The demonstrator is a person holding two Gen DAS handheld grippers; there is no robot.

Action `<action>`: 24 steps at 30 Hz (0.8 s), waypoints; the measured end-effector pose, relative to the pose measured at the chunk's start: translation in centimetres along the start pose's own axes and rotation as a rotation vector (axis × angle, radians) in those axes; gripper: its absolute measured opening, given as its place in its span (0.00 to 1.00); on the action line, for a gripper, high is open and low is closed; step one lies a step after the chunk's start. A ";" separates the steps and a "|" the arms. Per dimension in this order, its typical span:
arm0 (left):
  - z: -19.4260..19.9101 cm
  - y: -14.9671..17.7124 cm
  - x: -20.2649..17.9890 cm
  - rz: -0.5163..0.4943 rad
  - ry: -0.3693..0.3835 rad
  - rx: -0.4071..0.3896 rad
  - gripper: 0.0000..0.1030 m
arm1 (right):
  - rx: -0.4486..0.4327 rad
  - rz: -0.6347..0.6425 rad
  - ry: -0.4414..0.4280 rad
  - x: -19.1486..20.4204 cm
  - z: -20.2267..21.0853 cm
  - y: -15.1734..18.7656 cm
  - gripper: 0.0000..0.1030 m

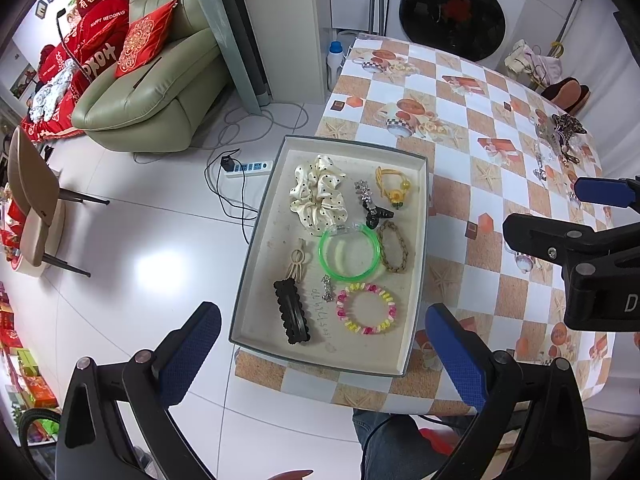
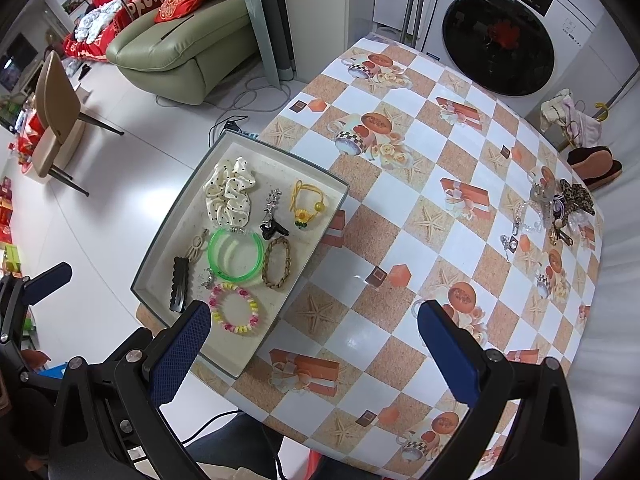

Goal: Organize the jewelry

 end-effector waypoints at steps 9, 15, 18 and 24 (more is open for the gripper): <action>-0.3 0.2 -0.1 0.000 -0.001 0.005 1.00 | 0.001 -0.003 -0.002 0.1 -0.1 0.0 1.00; -0.3 0.3 -0.1 -0.001 0.000 0.006 1.00 | 0.001 -0.005 -0.001 0.1 -0.1 0.0 1.00; -0.3 0.2 -0.1 0.000 0.000 0.006 1.00 | 0.001 -0.004 -0.001 0.1 -0.1 -0.1 1.00; -0.3 0.2 -0.1 -0.002 0.000 0.007 1.00 | 0.002 -0.002 -0.001 0.1 -0.1 -0.1 1.00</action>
Point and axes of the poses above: each gripper's, at about its wrist camera, not at the fingertips, and z roughly against the way its jaws point, x to its left, y to its underside, the point moved 1 cm from there along -z, roughly the way its jaws point, and after that the axes turned 1 degree about -y, right-handed, at the moved point
